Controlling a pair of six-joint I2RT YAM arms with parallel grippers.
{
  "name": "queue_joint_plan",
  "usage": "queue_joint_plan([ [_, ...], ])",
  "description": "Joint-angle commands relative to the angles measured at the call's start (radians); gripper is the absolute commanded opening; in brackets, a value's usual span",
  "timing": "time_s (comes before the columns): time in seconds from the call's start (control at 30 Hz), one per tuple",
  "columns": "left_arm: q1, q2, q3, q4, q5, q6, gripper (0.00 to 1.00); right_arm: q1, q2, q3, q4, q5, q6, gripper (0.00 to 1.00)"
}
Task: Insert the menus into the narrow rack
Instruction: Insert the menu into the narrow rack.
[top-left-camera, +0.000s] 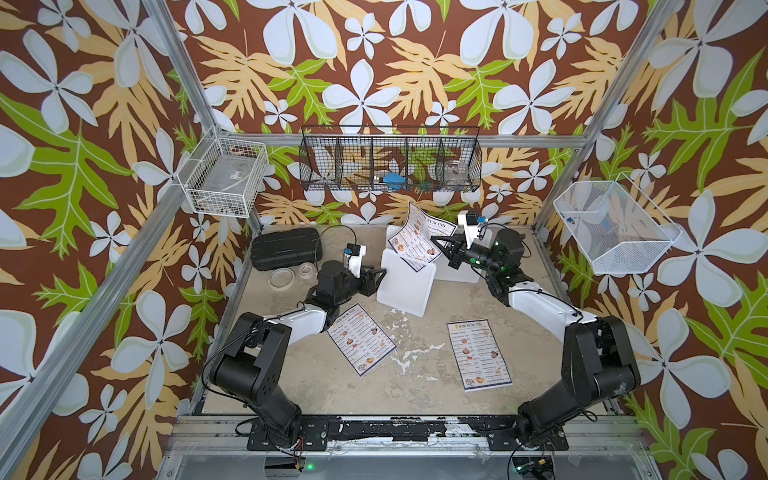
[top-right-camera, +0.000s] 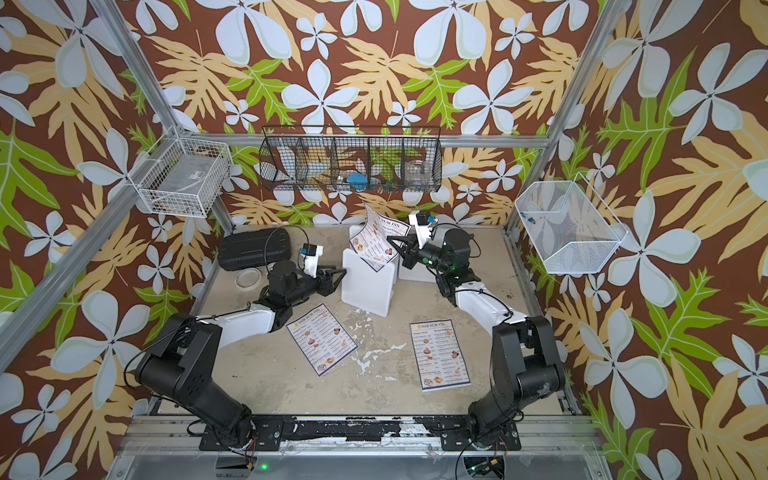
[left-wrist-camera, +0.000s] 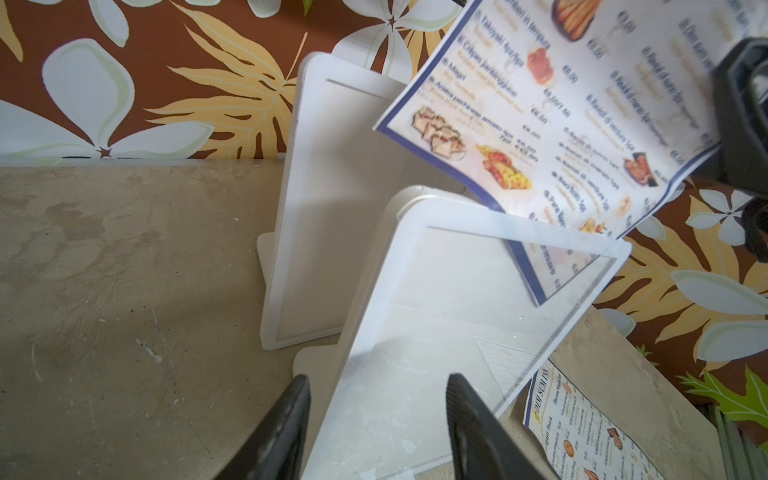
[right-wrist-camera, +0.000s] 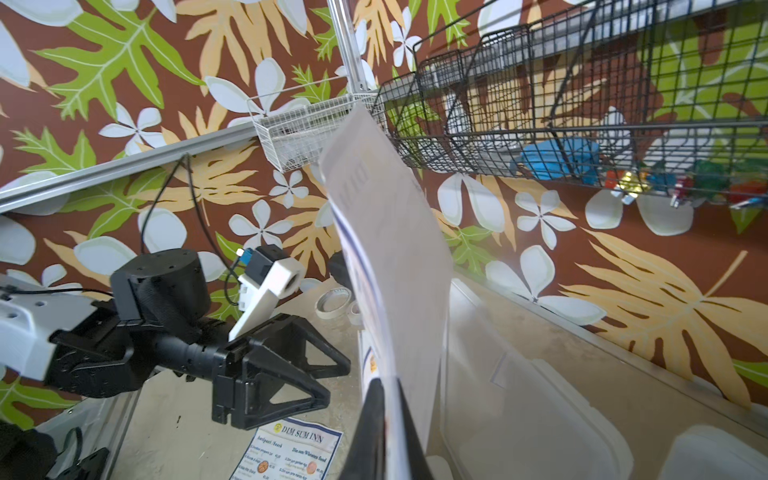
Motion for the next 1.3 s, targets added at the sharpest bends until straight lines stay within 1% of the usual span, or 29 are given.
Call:
queue_joint_plan([
  [0.0, 0.002, -0.005, -0.002, 0.032, 0.016, 0.009, 0.55, 0.0, -0.022, -0.021, 0.1, -0.04, 0.015, 0.0],
  [0.23, 0.002, -0.011, -0.008, 0.036, 0.019, 0.011, 0.55, -0.001, 0.003, 0.012, 0.022, -0.032, -0.011, 0.0],
  [0.43, 0.002, -0.021, -0.015, 0.039, 0.021, 0.011, 0.55, -0.007, 0.018, 0.055, -0.074, 0.019, -0.055, 0.0],
  [0.63, 0.002, -0.022, -0.015, 0.039, 0.024, 0.011, 0.55, -0.007, 0.008, 0.049, -0.057, 0.004, -0.046, 0.0],
  [0.67, 0.002, -0.025, -0.016, 0.042, 0.026, 0.011, 0.55, -0.006, 0.006, 0.043, -0.042, -0.005, -0.038, 0.03],
  [0.73, 0.002, -0.028, -0.02, 0.043, 0.025, 0.011, 0.55, -0.006, 0.007, 0.026, 0.013, -0.032, -0.002, 0.16],
  [0.77, 0.002, -0.03, -0.022, 0.044, 0.026, 0.012, 0.55, -0.006, 0.012, 0.016, 0.052, -0.048, 0.022, 0.24],
  [0.8, 0.001, -0.031, -0.022, 0.044, 0.026, 0.011, 0.55, -0.006, 0.021, 0.01, 0.084, -0.063, 0.044, 0.29],
  [0.87, 0.001, -0.034, -0.022, 0.045, 0.029, 0.011, 0.55, -0.006, 0.044, 0.014, 0.114, -0.074, 0.076, 0.34],
  [0.93, 0.002, -0.037, -0.024, 0.045, 0.031, 0.013, 0.55, -0.006, 0.071, 0.035, 0.118, -0.078, 0.097, 0.35],
  [1.07, 0.002, -0.039, -0.028, 0.048, 0.032, 0.013, 0.55, -0.006, 0.109, 0.072, 0.12, -0.094, 0.125, 0.33],
  [1.17, 0.002, -0.041, -0.028, 0.046, 0.028, 0.015, 0.55, -0.006, 0.108, 0.071, 0.133, -0.102, 0.132, 0.23],
  [1.27, 0.002, -0.046, -0.031, 0.043, 0.026, 0.018, 0.55, -0.006, 0.092, 0.077, 0.092, -0.099, 0.099, 0.13],
])
